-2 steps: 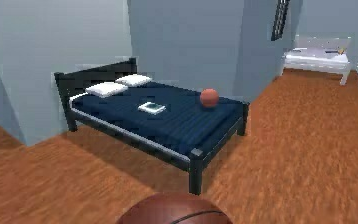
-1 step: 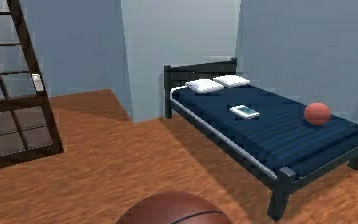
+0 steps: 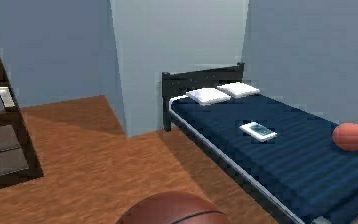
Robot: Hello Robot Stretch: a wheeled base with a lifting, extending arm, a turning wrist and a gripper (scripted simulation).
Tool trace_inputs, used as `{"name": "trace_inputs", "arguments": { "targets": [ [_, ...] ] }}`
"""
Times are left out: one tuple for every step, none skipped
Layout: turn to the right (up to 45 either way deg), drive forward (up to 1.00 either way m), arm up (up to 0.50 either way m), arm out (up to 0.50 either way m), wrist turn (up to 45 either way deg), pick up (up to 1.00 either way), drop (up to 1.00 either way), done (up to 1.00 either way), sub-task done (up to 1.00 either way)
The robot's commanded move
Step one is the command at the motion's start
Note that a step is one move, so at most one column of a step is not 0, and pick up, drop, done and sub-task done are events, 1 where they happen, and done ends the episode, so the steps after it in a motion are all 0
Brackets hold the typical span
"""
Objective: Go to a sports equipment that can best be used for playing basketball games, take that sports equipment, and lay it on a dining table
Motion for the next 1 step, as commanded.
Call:
{"name": "trace_inputs", "arguments": {
  "targets": [
    [-45.0,0.00,0.00,0.00,0.0,0.00,0.00,0.00,0.00]
  ]
}}
